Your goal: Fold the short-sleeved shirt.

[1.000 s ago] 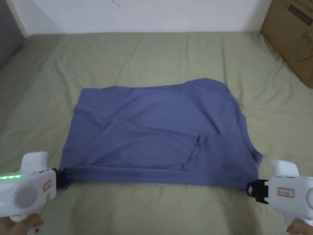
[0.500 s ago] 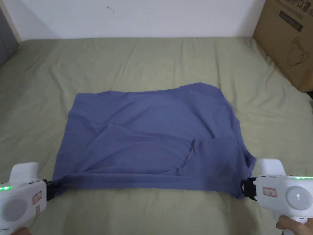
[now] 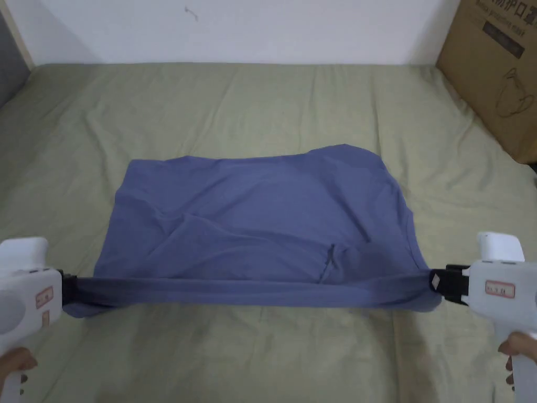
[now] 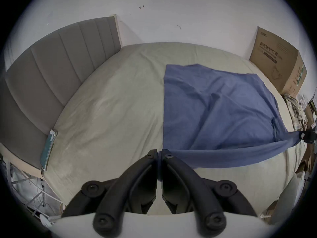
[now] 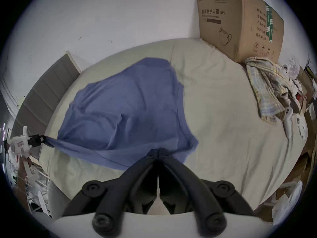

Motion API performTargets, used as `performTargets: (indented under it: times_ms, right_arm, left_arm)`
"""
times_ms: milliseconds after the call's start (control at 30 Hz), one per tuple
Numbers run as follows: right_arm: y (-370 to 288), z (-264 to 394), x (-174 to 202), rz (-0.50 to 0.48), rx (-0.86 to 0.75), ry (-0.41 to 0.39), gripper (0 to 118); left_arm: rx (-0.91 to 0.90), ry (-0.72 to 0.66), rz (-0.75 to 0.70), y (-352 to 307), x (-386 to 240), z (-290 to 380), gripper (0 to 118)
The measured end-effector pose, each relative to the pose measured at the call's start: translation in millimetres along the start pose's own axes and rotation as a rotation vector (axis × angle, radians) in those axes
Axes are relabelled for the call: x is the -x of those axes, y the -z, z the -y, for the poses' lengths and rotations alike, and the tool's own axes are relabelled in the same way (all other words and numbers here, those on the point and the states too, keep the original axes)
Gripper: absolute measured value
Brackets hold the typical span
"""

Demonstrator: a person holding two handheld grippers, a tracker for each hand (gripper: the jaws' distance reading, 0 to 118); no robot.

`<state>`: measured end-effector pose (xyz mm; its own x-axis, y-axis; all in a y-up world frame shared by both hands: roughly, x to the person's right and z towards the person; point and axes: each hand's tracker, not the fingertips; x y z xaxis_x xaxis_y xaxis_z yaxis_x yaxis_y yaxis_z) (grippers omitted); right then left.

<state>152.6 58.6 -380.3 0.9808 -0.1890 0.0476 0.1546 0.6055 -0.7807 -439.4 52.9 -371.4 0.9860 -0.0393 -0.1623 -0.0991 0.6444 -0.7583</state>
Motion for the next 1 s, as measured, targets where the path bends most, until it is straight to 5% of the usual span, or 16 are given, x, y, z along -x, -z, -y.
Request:
performTargets:
  times_ms: [400,500,533,867,900,933,967,1000]
  right_arm:
    - [106.6,-60.9,3.2,0.089,0.157,-0.111,2]
    - [110.9,-55.1,4.6,0.106,0.152,-0.101,47]
    - [106.9,-54.3,3.1,0.086,0.141,-0.086,53]
    - [31.1,-32.1,14.6,0.048,0.031,-0.041,51]
    - [25.5,-26.5,17.6,0.042,0.025,-0.055,43]
    - [24.7,-20.3,19.3,0.043,0.023,-0.063,14]
    - [26.6,-13.8,20.7,0.042,0.022,-0.075,1]
    - [25.6,-6.2,24.3,0.043,0.023,-0.079,1]
  left_arm:
    - [0.131,0.087,-0.029,92.2,-28.9,-44.6,9]
    - [0.158,0.09,-0.033,98.6,-28.2,-39.2,89]
    - [0.157,0.091,-0.033,97.2,-27.2,-36.5,110]
    - [0.086,0.002,0.013,20.7,-11.6,-4.2,101]
    - [0.076,-0.007,0.024,14.1,-8.4,2.2,89]
    - [0.062,-0.017,0.04,7.5,-8.4,10.8,58]
    - [0.062,-0.018,0.049,3.6,-9.0,19.3,28]
    - [0.082,-0.008,0.057,4.6,-9.8,26.0,0]
